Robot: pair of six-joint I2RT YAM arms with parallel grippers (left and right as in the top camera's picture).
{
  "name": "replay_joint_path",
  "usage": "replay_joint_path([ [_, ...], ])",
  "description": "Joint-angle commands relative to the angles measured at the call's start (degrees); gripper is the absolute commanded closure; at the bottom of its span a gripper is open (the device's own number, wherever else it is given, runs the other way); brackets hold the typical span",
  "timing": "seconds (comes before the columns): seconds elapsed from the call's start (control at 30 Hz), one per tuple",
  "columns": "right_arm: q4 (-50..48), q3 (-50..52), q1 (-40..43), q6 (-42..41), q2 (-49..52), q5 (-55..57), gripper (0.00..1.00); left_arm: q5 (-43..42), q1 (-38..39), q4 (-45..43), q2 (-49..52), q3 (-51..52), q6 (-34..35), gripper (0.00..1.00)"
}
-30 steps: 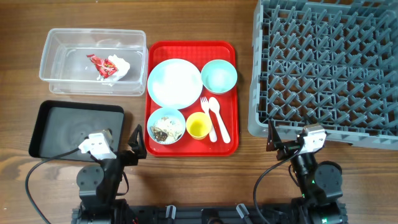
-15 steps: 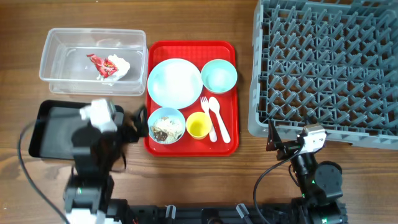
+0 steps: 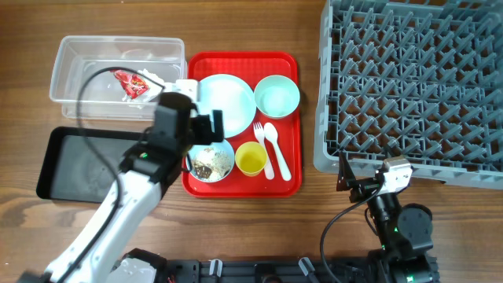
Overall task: Sort waste into correct bins and load items into the dishwasher rack
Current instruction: 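Reach the left gripper to the blue bowl of rice and grasp its rim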
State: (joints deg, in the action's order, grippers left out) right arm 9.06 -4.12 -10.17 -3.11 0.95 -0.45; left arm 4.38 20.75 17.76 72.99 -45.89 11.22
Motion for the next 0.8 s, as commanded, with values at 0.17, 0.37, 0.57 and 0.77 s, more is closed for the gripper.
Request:
replay_joint_path([
  [0.17,-0.22,0.09,0.24,0.52,-0.37,-0.94,0.0,2.29,1.53,-1.01,5.35,-1.05,-1.81,0.0],
  [0.37,-0.22,0.09,0.24,0.52,-0.37,-0.94,0.0,2.82,1.46,2.12,5.35,-1.05,-2.03,0.0],
  [0.57,-0.22,0.09,0.24,0.55,-0.37,-0.94,0.0,5.27,1.46,10.21,5.35,-1.05,0.15,0.0],
  [0.77,-0.22,0.09,0.24,0.55,-0.37,-0.94,0.0,7.91,0.52,12.63,5.46,-1.05,4.2,0.0],
])
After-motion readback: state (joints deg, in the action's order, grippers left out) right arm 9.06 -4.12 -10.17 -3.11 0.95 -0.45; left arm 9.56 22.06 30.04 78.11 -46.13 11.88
